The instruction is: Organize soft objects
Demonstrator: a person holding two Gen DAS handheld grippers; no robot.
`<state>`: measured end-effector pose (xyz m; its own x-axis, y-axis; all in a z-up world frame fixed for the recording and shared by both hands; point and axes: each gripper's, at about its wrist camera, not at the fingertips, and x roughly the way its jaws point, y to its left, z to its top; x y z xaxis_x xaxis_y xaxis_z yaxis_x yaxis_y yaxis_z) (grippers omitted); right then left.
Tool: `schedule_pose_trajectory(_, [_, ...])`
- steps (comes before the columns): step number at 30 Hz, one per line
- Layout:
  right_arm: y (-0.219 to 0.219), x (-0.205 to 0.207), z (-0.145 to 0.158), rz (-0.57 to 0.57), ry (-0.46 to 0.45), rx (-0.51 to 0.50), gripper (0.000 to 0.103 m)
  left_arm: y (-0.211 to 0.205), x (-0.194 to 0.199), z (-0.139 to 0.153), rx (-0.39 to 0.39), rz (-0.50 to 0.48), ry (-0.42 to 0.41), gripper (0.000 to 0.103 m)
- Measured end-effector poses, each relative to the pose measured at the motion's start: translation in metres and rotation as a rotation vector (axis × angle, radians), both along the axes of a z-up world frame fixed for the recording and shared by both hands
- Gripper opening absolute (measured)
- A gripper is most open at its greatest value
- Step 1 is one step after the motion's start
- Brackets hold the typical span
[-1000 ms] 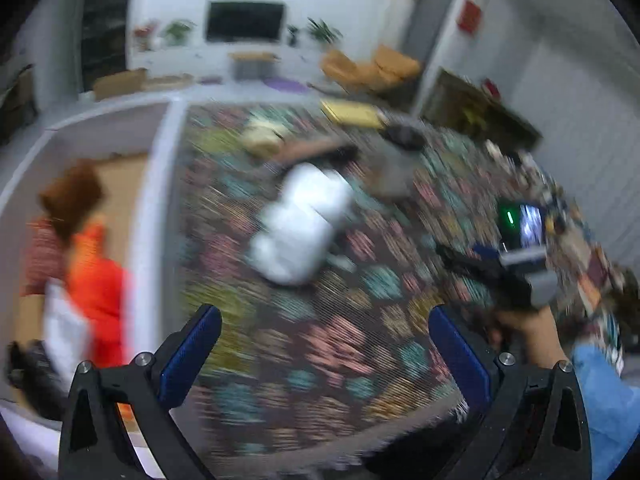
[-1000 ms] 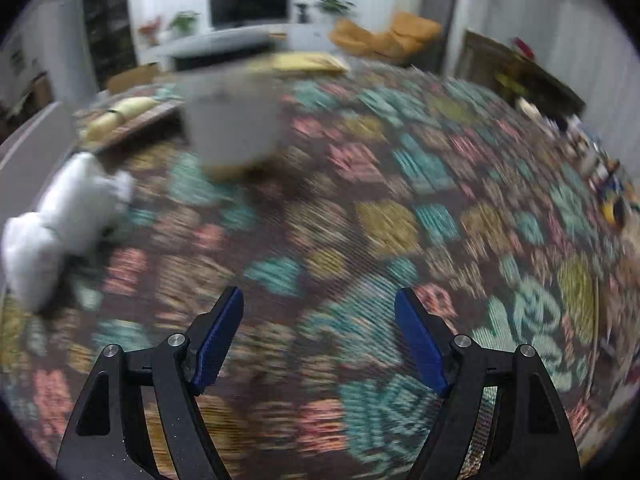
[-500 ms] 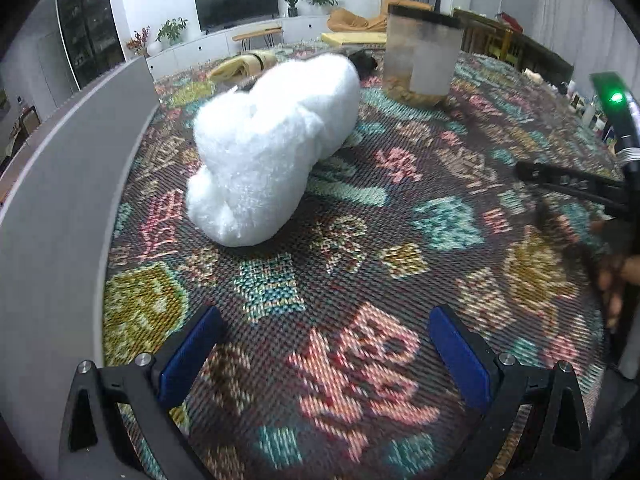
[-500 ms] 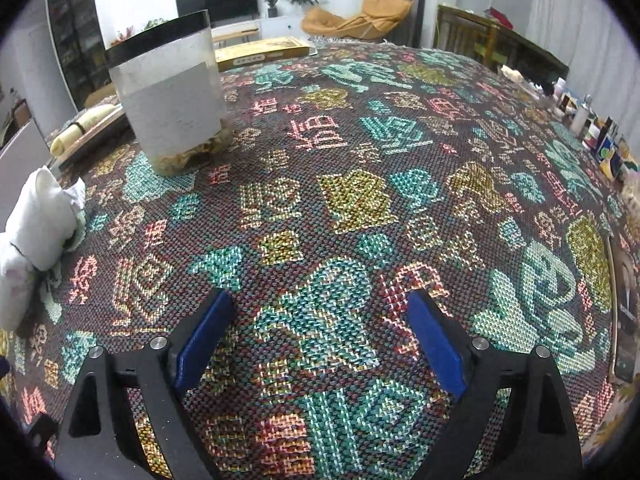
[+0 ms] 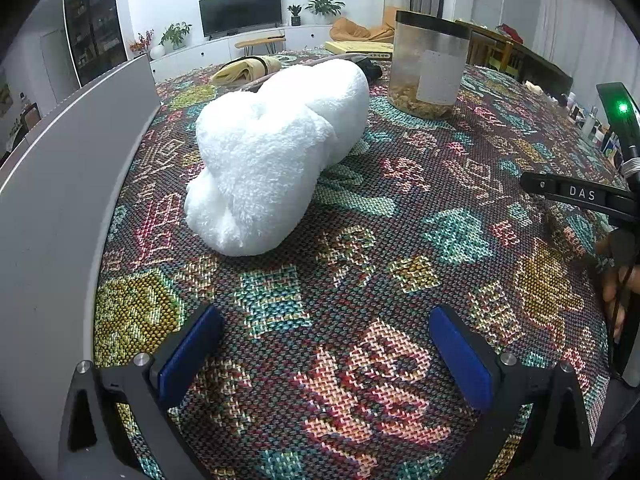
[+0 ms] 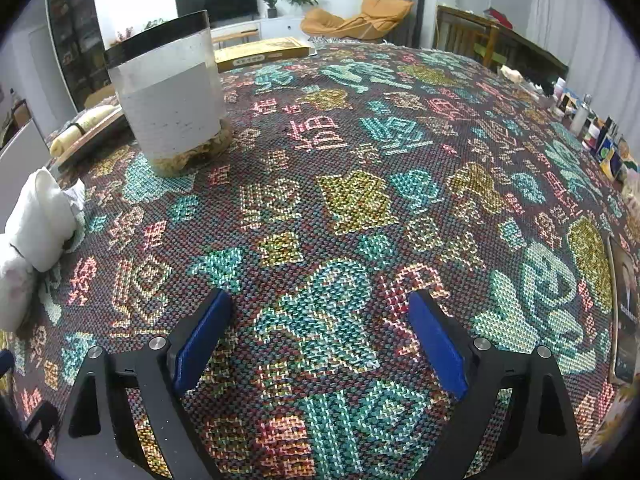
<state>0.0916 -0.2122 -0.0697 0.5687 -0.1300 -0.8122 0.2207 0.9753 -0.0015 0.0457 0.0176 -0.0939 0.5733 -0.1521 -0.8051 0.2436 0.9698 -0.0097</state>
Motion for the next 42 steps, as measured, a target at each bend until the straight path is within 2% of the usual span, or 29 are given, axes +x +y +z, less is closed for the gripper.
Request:
schedule_pose_trajectory(15, [0.002, -0.001, 0.0, 0.001, -0.001, 0.0, 0.094, -0.001, 0.001, -0.002, 0.001, -0.002, 0.0, 0.103])
schedule_pose_trajectory(18, [0.002, -0.001, 0.002, 0.01, 0.003, 0.026, 0.093, 0.0, -0.012, 0.005, 0.008, -0.01, 0.052, 0.103])
schedule_pose_trajectory(19, [0.004, -0.003, 0.006, 0.031, 0.006, 0.094, 0.093, 0.001, -0.019, 0.009, -0.008, -0.015, 0.056, 0.103])
schedule_pose_trajectory(22, [0.03, -0.004, 0.025, 0.181, -0.03, 0.42, 0.093, 0.008, -0.057, 0.027, -0.073, -0.048, 0.005, 0.103])
schedule_pose_trajectory(23, [0.046, 0.001, 0.03, 0.242, -0.026, 0.498, 0.093, 0.009, -0.066, 0.031, -0.079, -0.055, -0.004, 0.103])
schedule_pose_trajectory(25, [0.094, 0.021, 0.036, 0.38, 0.04, 0.605, 0.093, 0.015, -0.083, 0.041, -0.095, -0.077, -0.025, 0.103])
schedule_pose_trajectory(27, [0.14, 0.046, 0.031, 0.465, 0.136, 0.653, 0.092, 0.021, -0.096, 0.049, -0.092, -0.086, -0.045, 0.103])
schedule_pose_trajectory(31, [0.197, 0.081, 0.011, 0.481, 0.241, 0.617, 0.091, 0.032, -0.113, 0.059, -0.072, -0.097, -0.074, 0.103])
schedule_pose_trajectory(32, [0.205, 0.084, 0.006, 0.487, 0.24, 0.591, 0.084, 0.034, -0.115, 0.058, -0.07, -0.098, -0.076, 0.103])
schedule_pose_trajectory(33, [0.21, 0.082, 0.008, 0.499, 0.211, 0.515, 0.071, 0.036, -0.116, 0.057, -0.069, -0.097, -0.072, 0.103])
schedule_pose_trajectory(34, [0.212, 0.078, 0.01, 0.513, 0.195, 0.456, 0.04, 0.037, -0.116, 0.056, -0.072, -0.095, -0.065, 0.103])
schedule_pose_trajectory(36, [0.198, 0.065, 0.015, 0.527, 0.172, 0.467, 0.04, 0.04, -0.115, 0.051, -0.092, -0.088, -0.045, 0.103])
schedule_pose_trajectory(42, [0.11, 0.003, 0.054, 0.493, 0.062, 0.295, 0.039, 0.034, -0.103, 0.041, -0.146, -0.087, -0.011, 0.103])
